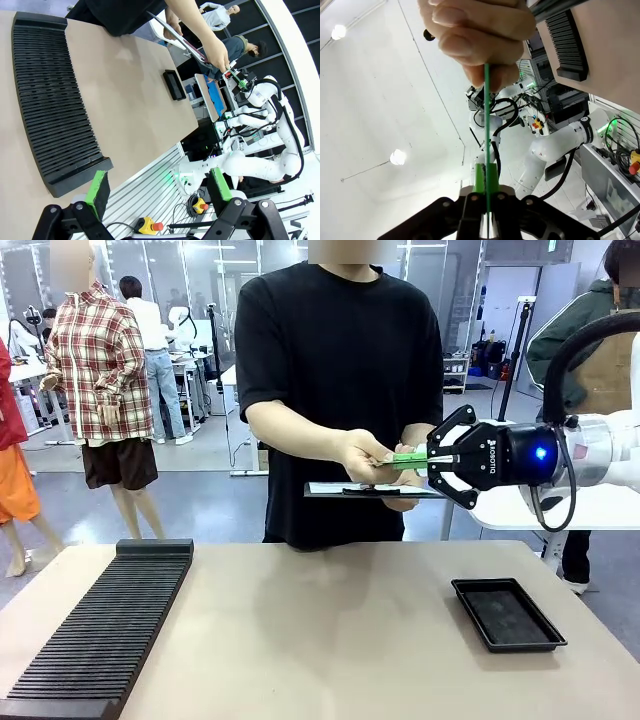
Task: Inspect the PCB.
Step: Place the Blank PCB in the ESD tray.
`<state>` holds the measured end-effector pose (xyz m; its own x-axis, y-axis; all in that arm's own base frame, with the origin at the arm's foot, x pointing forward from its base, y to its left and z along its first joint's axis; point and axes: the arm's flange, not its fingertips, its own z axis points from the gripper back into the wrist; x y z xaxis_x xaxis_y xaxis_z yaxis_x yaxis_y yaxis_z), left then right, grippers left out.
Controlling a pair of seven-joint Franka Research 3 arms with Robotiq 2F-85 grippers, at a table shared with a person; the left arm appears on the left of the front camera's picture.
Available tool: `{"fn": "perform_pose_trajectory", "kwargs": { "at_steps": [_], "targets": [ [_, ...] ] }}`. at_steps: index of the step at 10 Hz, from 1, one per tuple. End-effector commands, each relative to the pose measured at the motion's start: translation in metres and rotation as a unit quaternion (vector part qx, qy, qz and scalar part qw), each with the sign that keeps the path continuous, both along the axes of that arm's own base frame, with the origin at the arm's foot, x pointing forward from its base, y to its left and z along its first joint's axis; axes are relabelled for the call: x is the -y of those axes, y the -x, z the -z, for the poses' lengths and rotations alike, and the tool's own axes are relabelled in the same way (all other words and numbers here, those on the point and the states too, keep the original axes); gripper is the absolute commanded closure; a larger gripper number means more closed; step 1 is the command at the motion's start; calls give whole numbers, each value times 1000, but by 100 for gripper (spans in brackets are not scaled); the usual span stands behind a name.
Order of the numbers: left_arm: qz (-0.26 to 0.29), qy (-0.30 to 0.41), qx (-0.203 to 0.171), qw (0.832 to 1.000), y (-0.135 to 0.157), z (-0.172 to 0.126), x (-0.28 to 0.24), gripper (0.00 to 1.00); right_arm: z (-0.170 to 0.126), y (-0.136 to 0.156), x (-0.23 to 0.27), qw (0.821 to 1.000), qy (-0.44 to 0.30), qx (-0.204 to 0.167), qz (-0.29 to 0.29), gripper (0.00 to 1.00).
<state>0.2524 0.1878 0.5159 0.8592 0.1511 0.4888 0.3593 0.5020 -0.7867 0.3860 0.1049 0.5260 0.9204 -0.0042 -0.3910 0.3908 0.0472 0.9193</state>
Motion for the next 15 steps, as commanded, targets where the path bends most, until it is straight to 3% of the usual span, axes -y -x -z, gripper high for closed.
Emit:
{"fn": "perform_pose_trajectory", "kwargs": {
  "at_steps": [1, 15],
  "targets": [
    [-1, -5, -5, 1000, 1, -1, 0, 0, -2, 0, 0, 1000, 0, 1, -1, 100],
    [-1, -5, -5, 1000, 1, -1, 0, 0, -2, 0, 0, 1000, 0, 1, -1, 100]
  ]
}}
